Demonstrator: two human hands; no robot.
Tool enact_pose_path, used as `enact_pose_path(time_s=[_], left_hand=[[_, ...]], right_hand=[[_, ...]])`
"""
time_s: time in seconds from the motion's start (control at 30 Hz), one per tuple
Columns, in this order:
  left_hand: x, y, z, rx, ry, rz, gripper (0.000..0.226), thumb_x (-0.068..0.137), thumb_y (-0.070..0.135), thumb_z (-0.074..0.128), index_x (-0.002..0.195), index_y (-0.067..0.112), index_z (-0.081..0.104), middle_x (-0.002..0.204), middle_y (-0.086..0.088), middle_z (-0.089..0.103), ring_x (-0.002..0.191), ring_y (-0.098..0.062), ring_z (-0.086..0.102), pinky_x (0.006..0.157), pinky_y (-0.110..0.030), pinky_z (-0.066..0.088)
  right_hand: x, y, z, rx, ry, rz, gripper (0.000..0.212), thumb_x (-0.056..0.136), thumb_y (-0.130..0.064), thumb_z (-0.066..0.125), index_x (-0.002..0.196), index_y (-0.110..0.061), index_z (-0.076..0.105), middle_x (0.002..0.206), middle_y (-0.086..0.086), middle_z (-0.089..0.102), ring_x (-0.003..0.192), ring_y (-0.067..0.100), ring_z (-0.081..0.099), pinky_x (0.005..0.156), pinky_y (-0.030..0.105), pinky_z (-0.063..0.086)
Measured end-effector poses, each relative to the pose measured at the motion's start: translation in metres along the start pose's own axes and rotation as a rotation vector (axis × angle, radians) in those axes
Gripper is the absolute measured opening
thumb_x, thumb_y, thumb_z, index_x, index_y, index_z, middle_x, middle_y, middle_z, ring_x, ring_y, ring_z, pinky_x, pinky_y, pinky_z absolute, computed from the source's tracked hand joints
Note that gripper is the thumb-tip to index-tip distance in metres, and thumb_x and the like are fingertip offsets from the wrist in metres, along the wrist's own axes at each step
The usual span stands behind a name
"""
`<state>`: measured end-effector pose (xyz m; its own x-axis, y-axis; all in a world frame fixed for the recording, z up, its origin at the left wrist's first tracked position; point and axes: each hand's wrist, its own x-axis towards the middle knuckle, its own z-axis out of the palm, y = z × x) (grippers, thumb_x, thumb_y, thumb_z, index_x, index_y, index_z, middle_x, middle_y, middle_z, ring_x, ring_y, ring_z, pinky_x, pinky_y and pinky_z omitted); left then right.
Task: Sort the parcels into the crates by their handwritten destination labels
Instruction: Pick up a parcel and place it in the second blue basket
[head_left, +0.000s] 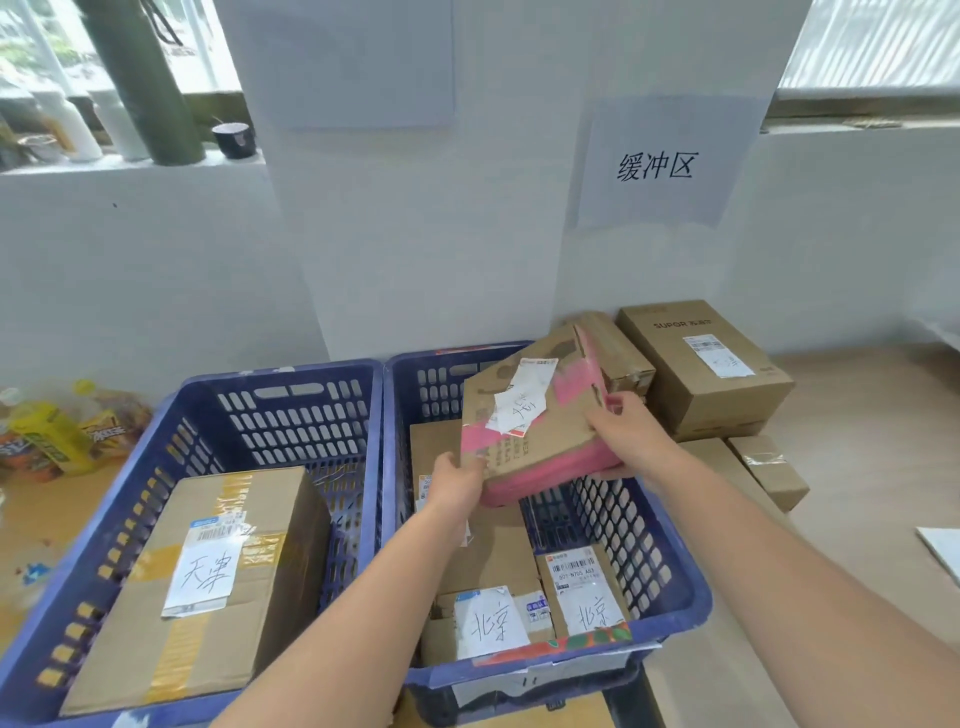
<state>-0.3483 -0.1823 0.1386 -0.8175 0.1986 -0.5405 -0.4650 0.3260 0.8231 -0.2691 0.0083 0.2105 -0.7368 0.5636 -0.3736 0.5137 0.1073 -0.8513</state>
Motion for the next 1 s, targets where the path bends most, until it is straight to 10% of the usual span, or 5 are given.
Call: enact_pose_path(time_s=[0.1,0.27,0.6,1.0], left_hand=[[0.005,-0.005,-0.011,-0.053,0.005,-0.017,0.026,0.104,0.02,0.049,0.129,0.012,0.053,0.109,-0.003,0.063,0.087,-0.016,0.06,0.065,-0.027,0.05],[0.025,-0.02,-0.022,-0.092,0.083,0.004,0.031,0.099,0.011,0.057,0.131,0.012,0.055,0.117,-0.005,0.067,0.101,-0.022,0.066,0.082,-0.034,0.057],[0.058,-0.028,-0.008,0.01,0.155,0.028,0.037,0.102,0.019,0.054,0.139,0.019,0.053,0.119,0.003,0.063,0.107,-0.02,0.06,0.095,-0.039,0.053],[0.092,-0.028,0.015,0.012,0.17,0.062,0.04,0.102,0.015,0.056,0.142,0.02,0.052,0.132,-0.001,0.064,0.118,-0.022,0.059,0.103,-0.043,0.051]], right_hand=[[0.0,0.009,0.01,0.086,-0.054,0.06,0.038,0.099,-0.031,0.053,0.134,-0.024,0.04,0.11,-0.004,0.05,0.097,0.025,0.059,0.07,0.044,0.063],[0.015,0.022,0.031,-0.461,-0.076,-0.029,0.019,0.097,-0.024,0.042,0.112,-0.016,0.052,0.125,0.015,0.055,0.113,0.031,0.055,0.085,0.042,0.053],[0.075,0.05,0.068,-0.697,-0.087,-0.012,0.069,0.088,-0.004,0.048,0.152,-0.008,0.022,0.148,0.026,0.027,0.129,0.041,0.041,0.109,0.043,0.039],[0.1,0.064,0.079,-1.138,-0.026,-0.109,0.068,0.085,-0.011,0.066,0.144,-0.006,0.031,0.144,0.027,0.026,0.131,0.04,0.034,0.1,0.043,0.047]])
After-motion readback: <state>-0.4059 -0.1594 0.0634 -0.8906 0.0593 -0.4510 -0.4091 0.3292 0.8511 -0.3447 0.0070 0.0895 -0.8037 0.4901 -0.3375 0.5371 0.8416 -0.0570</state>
